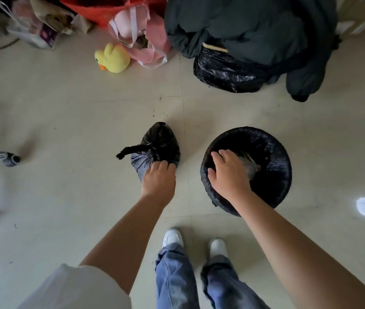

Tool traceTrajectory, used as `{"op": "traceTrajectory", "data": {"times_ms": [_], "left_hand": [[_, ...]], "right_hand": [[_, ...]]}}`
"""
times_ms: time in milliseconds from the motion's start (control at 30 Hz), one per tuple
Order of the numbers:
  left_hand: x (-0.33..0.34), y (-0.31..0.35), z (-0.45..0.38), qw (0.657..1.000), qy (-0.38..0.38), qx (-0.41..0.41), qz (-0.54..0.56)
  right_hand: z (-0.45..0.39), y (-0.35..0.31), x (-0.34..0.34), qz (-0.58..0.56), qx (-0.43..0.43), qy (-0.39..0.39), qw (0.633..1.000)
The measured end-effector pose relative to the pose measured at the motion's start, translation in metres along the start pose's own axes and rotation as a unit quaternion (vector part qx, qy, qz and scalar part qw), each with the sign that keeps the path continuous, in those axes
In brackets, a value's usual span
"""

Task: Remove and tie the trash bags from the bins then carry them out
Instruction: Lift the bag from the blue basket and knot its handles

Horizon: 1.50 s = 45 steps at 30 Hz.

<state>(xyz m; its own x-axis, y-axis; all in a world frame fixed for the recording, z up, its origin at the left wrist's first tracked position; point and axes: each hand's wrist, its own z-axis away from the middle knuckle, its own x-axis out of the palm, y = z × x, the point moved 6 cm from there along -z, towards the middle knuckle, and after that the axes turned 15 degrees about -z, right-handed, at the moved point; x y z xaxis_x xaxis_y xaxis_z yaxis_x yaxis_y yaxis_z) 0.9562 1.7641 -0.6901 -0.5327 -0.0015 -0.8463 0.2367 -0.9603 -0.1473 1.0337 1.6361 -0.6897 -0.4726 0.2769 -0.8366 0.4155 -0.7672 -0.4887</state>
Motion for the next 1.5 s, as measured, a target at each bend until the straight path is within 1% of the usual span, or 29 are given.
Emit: {"op": "traceTrajectory", "data": {"times_ms": [33, 167, 233, 267, 367, 500, 567, 633, 733, 800, 933, 1033, 1167, 1233, 1333, 1467, 1500], "left_hand": [[-0.012, 0.009, 0.005, 1.000, 0.012, 0.002, 0.012], [-0.040, 0.060, 0.027, 0.999, 0.036, 0.009, 0.035], [-0.040, 0.090, 0.038, 0.998, 0.044, 0.002, 0.044], [-0.038, 0.106, 0.043, 0.997, 0.057, -0.007, 0.057], [-0.026, 0.154, 0.056, 0.994, 0.071, -0.039, 0.073], [0.011, 0.211, 0.060, 0.995, 0.074, -0.057, 0.045], [0.030, 0.238, 0.059, 0.992, 0.118, -0.034, 0.021], [0.062, 0.255, 0.051, 0.990, 0.140, -0.023, -0.020], [0.105, 0.264, 0.035, 0.983, 0.180, 0.001, -0.023], [0.124, 0.261, 0.025, 0.972, 0.232, 0.030, -0.032], [0.141, 0.255, 0.008, 0.931, 0.331, 0.139, -0.067], [0.152, 0.253, 0.002, 0.904, 0.365, 0.208, -0.078], [0.156, 0.251, 0.000, 0.867, 0.436, 0.218, -0.103], [0.155, 0.251, 0.000, 0.862, 0.439, 0.225, -0.117], [0.151, 0.254, 0.002, 0.865, 0.432, 0.229, -0.113], [0.145, 0.250, 0.001, 0.870, 0.437, 0.220, -0.057], [0.142, 0.248, -0.001, 0.880, 0.428, 0.205, -0.033]], "right_hand": [[0.009, 0.006, -0.017, -0.006, 0.010, 0.014, 1.000], [0.049, 0.049, -0.064, -0.009, 0.046, 0.013, 0.999], [0.071, 0.077, -0.076, -0.006, 0.040, 0.011, 0.999], [0.081, 0.092, -0.079, -0.003, 0.024, 0.019, 1.000], [0.110, 0.140, -0.071, 0.016, -0.016, 0.024, 0.999], [0.134, 0.186, -0.046, 0.050, -0.068, 0.019, 0.996], [0.141, 0.210, -0.027, 0.054, -0.085, 0.021, 0.995], [0.143, 0.230, -0.004, 0.050, -0.109, 0.031, 0.992], [0.139, 0.246, 0.029, 0.050, -0.170, 0.044, 0.983], [0.133, 0.252, 0.045, 0.043, -0.223, 0.053, 0.972], [0.113, 0.259, 0.060, 0.046, -0.303, 0.079, 0.949], [0.103, 0.258, 0.067, 0.057, -0.356, 0.069, 0.930], [0.103, 0.249, 0.075, 0.105, -0.405, 0.060, 0.906], [0.104, 0.249, 0.077, 0.123, -0.415, 0.060, 0.899], [0.109, 0.247, 0.080, 0.130, -0.428, 0.046, 0.893], [0.110, 0.246, 0.082, 0.117, -0.433, 0.026, 0.893], [0.109, 0.246, 0.081, 0.115, -0.432, 0.019, 0.895]]}}
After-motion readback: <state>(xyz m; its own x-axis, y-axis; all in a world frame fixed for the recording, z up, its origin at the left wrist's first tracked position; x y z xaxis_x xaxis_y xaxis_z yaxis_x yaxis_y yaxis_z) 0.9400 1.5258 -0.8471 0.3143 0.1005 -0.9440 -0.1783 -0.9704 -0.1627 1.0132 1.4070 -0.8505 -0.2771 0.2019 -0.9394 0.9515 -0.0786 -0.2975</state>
